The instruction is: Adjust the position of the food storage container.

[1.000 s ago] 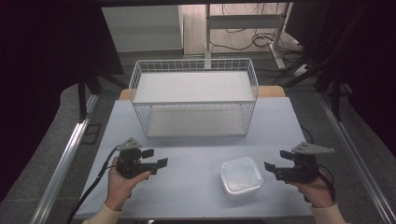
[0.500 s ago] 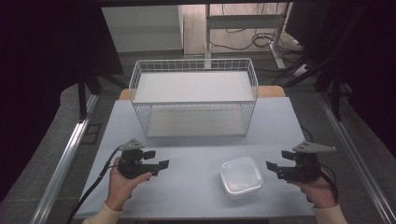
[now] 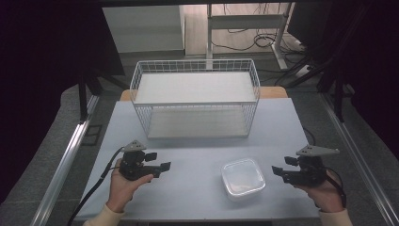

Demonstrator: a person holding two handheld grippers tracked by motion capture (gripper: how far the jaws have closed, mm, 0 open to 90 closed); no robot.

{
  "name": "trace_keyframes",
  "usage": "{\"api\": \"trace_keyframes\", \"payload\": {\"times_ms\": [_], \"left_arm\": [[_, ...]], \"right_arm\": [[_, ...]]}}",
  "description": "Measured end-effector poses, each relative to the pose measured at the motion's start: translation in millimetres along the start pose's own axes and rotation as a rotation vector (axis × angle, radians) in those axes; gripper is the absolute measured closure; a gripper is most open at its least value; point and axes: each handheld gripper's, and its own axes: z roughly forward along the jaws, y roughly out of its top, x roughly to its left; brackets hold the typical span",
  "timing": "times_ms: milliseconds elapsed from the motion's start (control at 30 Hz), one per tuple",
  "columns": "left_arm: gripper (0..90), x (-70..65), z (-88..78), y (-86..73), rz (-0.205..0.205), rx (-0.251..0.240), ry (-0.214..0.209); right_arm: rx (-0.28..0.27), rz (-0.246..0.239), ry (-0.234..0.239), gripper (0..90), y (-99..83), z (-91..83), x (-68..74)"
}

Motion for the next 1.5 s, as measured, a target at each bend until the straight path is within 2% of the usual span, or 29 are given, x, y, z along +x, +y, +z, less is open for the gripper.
{"api": "trace_keyframes", "payload": {"times_ms": [133,300,433,533,600,700,900,1100,1233,1500], "left_arm": [[26.1,-0.9,1.0,-0.8,0.003,0.011,0.003],[26.1,-1.6,0.3,-1.1,0.002,0.011,-0.001],[25.9,-1.2,-0.4,-1.3,0.009,0.012,0.004],[26.0,-1.8,-0.3,-1.6,0.010,0.014,0.001],[25.9,-1.7,-0.2,-1.8,0.013,0.016,0.002],[25.9,-2.2,-0.2,-2.1,0.012,0.019,0.003],[25.8,-2.6,0.6,-2.7,0.014,0.024,0.004],[25.6,-2.2,2.3,-3.0,0.017,0.031,0.008],[25.6,-2.0,2.5,-3.2,0.021,0.032,0.009],[25.6,-0.5,2.2,-3.7,0.017,0.033,0.011]], "right_arm": [[0.030,-0.013,0.012,40.4,-1.6,-0.3,1.9],[0.085,-0.041,0.036,51.6,-4.7,3.0,5.2],[0.159,-0.098,0.056,68.1,-7.0,8.6,11.0],[0.222,-0.174,0.044,81.9,-10.2,13.6,16.6],[0.242,-0.191,0.060,88.7,-11.9,16.1,19.4],[0.267,-0.220,0.084,89.8,-13.5,19.8,24.1],[0.299,-0.245,0.102,89.8,-15.1,27.4,31.2],[0.300,-0.274,0.099,89.8,-14.8,32.2,40.3],[0.296,-0.282,0.111,89.8,-14.7,32.6,43.3],[0.293,-0.314,0.144,89.9,-13.6,38.6,59.3]]}}
